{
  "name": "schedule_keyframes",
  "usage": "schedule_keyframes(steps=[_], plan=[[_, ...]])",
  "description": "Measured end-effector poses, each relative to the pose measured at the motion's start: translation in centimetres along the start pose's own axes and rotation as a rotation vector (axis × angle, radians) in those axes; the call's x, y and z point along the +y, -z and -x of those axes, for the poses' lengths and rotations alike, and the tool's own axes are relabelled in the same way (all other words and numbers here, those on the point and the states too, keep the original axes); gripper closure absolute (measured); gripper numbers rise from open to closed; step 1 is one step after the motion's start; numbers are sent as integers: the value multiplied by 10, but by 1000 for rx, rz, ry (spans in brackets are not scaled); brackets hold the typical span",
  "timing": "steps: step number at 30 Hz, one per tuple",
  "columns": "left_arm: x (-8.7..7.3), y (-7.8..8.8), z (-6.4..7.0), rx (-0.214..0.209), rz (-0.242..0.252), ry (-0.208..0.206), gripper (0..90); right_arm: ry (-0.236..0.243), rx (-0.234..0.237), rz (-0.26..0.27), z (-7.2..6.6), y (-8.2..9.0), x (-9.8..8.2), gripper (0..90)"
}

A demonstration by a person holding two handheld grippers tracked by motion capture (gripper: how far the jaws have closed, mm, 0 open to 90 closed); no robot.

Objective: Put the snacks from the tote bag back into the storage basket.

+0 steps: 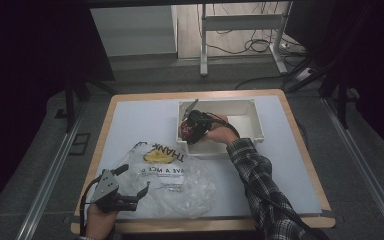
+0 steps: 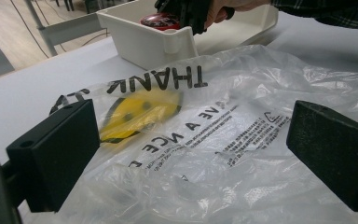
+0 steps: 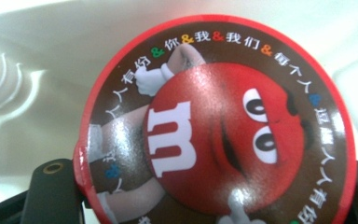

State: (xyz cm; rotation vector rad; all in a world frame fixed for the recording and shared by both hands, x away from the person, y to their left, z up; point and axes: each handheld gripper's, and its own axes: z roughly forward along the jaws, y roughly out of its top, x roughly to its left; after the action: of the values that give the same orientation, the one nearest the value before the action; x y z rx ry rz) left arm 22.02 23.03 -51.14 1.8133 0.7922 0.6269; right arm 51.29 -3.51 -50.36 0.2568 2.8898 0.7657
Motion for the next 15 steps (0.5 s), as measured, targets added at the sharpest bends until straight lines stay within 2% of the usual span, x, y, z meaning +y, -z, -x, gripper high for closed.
schedule_keyframes(steps=[9,15], plan=[[0,0,0,0,-2,-2,24,-3,1,12,0,-1,-2,241],[0,0,0,0,-3,-2,24,4,5,20,-1,-2,-1,172]])
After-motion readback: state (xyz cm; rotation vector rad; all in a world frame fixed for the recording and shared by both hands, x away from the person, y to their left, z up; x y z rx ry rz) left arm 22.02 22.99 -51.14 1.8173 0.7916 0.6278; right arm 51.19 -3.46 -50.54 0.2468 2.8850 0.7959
